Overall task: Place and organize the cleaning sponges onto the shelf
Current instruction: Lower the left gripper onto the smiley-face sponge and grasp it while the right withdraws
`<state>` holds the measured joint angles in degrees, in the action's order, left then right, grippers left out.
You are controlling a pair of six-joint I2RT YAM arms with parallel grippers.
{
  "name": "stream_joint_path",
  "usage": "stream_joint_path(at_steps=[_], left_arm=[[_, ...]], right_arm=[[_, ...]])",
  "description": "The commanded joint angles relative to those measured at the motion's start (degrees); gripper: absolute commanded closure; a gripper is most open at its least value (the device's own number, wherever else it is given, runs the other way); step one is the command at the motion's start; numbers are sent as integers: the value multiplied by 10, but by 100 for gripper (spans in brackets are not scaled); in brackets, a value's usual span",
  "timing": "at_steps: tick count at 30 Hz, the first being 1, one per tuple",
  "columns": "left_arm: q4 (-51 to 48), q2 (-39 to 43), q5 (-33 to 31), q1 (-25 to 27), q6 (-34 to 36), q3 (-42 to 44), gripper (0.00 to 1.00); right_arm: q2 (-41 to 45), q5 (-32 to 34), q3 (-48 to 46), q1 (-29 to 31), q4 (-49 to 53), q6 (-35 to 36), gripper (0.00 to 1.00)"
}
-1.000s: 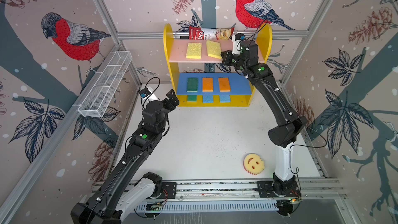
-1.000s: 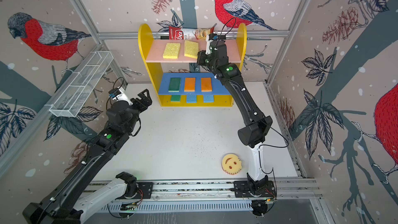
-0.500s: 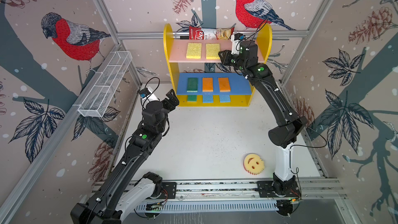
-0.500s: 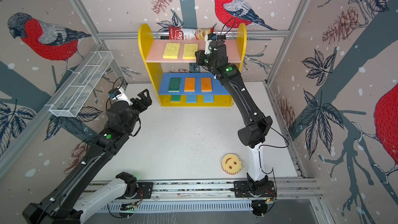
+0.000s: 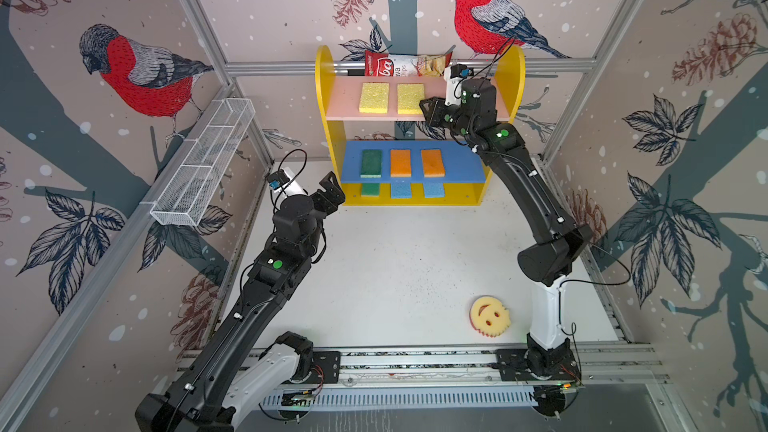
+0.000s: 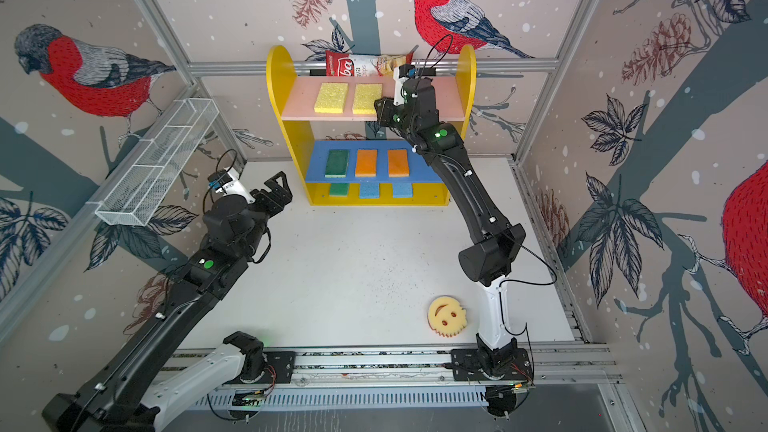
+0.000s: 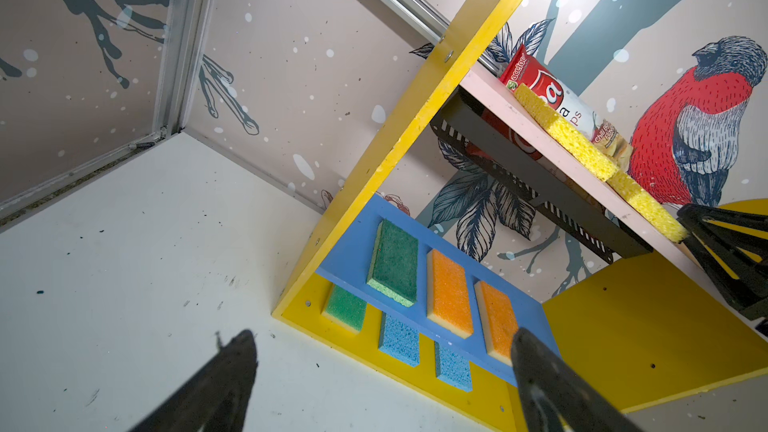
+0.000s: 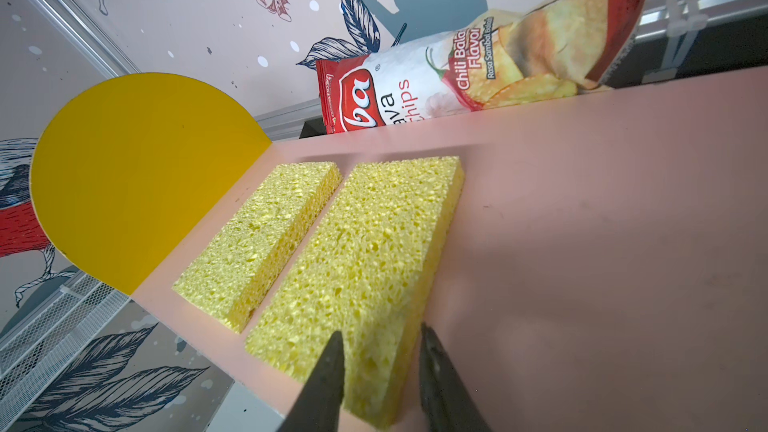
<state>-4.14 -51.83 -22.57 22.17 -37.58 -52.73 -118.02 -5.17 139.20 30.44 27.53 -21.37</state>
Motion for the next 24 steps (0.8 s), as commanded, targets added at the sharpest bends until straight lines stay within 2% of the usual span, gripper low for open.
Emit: stream_joint_path(at_steps=[1,4,7,11,13,16,18,21,24], left_arm=[[1,2,-1,0,1,-4,6],[2,2,3,-1,2,-2,6],[3,4,9,-1,2,-1,6],[8,6,31,-1,4,8,6],[12,-2,70,-1,13,11,8],[13,-36,161,5,28,13,10],[4,-64,180,38,41,15,11],[11,-97,155,133,75,29,11],[15,-141,159,201,85,36,10]], right_arm=[[10,7,-4,-5,33,-9,65],[29,18,-17,-8,36,-7,62],[61,26,-45,-11,35,-6,54],[118,46,-110,-12,35,-5,49],[153,57,-161,-10,27,-6,46],[213,71,-257,-11,6,-8,40],[258,77,-334,-12,-9,-14,38],[334,83,-457,-25,-45,-31,35],[397,75,-560,-65,-66,-55,33]])
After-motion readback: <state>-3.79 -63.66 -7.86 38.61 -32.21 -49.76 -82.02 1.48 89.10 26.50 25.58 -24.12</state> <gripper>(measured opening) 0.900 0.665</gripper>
